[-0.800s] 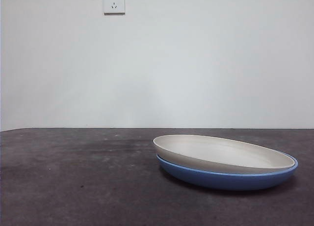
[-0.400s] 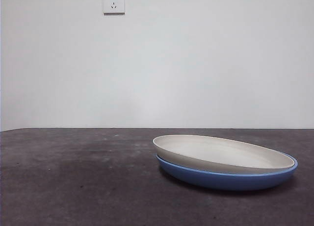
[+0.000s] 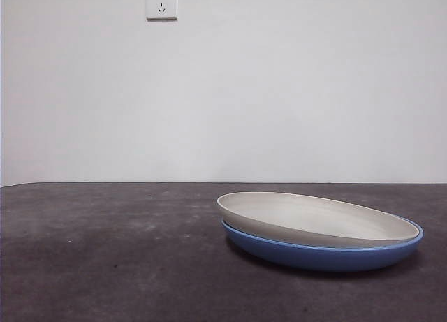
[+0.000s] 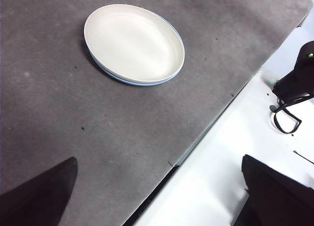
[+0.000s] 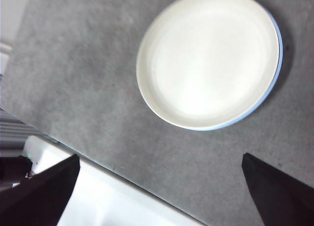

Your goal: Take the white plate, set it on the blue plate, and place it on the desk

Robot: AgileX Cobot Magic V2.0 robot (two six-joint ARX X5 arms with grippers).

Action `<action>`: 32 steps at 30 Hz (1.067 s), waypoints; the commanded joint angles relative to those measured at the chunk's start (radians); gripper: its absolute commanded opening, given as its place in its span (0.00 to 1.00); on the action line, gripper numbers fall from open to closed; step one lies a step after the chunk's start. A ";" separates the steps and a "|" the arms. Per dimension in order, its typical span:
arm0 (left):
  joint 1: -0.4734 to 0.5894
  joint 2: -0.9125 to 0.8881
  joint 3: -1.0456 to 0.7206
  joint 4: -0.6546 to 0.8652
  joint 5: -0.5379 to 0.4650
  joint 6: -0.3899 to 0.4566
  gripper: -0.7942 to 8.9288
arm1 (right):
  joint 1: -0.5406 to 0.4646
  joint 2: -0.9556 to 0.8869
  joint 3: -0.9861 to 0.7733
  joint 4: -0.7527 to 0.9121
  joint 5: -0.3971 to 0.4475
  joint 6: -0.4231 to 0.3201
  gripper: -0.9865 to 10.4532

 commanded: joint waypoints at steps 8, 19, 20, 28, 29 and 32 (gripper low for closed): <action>-0.008 -0.056 0.008 0.042 -0.003 0.013 0.66 | 0.003 0.354 0.019 0.127 0.001 -0.067 0.62; -0.008 -0.060 0.008 0.043 -0.003 0.016 0.66 | 0.003 0.686 0.019 0.401 0.002 -0.074 0.62; -0.007 -0.060 0.008 0.043 -0.003 0.016 0.66 | 0.003 0.705 0.019 0.418 0.002 -0.081 0.62; -0.007 -0.060 0.008 0.037 -0.003 0.005 0.66 | 0.003 0.749 0.019 0.469 0.099 -0.101 0.62; -0.007 -0.060 0.008 0.037 -0.003 0.004 0.66 | 0.002 0.749 0.019 0.471 0.113 -0.103 0.62; -0.007 -0.060 0.008 0.038 -0.003 0.004 0.66 | 0.002 0.755 0.019 0.473 0.113 -0.103 0.62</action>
